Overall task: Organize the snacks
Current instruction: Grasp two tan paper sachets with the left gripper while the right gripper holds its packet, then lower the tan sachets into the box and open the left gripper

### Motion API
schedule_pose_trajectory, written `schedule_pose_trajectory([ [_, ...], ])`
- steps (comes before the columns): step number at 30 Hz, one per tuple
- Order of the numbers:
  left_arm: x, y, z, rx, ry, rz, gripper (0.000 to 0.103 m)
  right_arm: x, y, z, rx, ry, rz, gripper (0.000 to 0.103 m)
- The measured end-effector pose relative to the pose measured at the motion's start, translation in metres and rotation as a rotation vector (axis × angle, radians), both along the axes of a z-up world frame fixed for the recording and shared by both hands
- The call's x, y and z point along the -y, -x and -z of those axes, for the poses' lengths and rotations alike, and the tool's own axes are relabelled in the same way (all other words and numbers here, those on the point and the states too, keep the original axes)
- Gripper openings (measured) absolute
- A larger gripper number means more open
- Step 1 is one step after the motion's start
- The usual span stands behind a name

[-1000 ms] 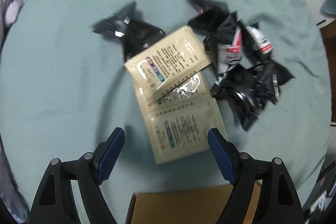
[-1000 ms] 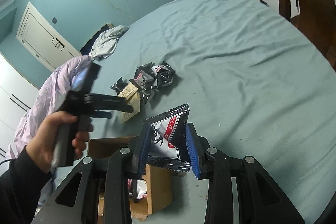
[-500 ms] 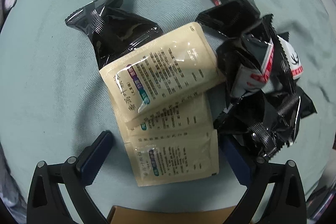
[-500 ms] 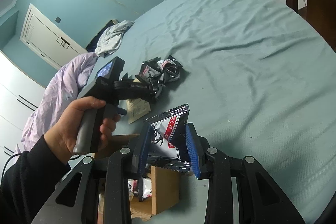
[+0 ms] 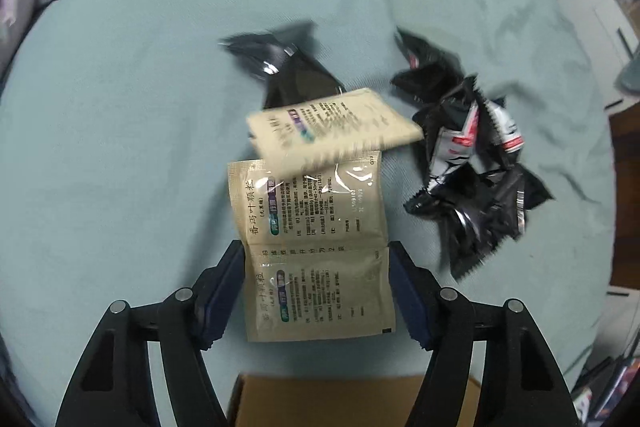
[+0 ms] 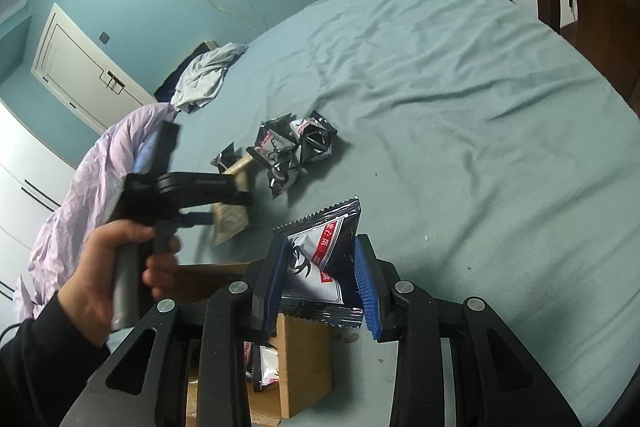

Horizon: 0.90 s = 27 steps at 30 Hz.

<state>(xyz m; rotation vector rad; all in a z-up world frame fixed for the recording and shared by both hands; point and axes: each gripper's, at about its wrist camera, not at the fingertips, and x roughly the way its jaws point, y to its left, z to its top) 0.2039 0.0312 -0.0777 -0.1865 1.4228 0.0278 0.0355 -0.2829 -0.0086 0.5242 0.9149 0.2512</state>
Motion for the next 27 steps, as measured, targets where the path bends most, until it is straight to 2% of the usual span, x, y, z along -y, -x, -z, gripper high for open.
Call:
schedule_pose_trajectory([
  [3,-0.006,0.021,-0.036,0.065,0.007,0.023,0.070,0.003,0.003,0.002,-0.013,-0.077,-0.020,0.032],
  [6,-0.015,0.045,-0.074,0.128,0.106,0.024,0.070,0.008,0.007,0.002,-0.011,-0.120,-0.026,0.032],
  [8,-0.019,0.061,-0.096,0.164,0.148,0.037,0.070,0.009,0.007,0.001,-0.005,-0.111,-0.018,0.032],
  [11,-0.011,0.083,-0.117,0.217,0.080,0.108,0.070,0.007,0.009,0.000,-0.002,-0.080,-0.010,0.032],
  [14,-0.003,0.113,-0.131,0.254,0.054,0.196,0.070,0.002,0.013,-0.004,0.012,-0.050,-0.014,0.032],
  [16,0.006,0.136,-0.137,0.272,0.051,0.247,0.070,-0.004,0.015,-0.007,0.023,-0.040,-0.019,0.032],
  [21,0.024,0.169,-0.127,0.323,0.036,0.324,0.070,-0.010,0.019,-0.010,0.016,-0.055,-0.039,0.032],
  [25,0.035,0.187,-0.108,0.431,-0.033,0.378,0.070,-0.012,0.021,-0.013,0.038,-0.029,-0.045,0.032],
  [27,0.042,0.189,-0.097,0.413,-0.052,0.412,0.070,-0.012,0.019,-0.013,0.041,-0.028,-0.039,0.032],
])
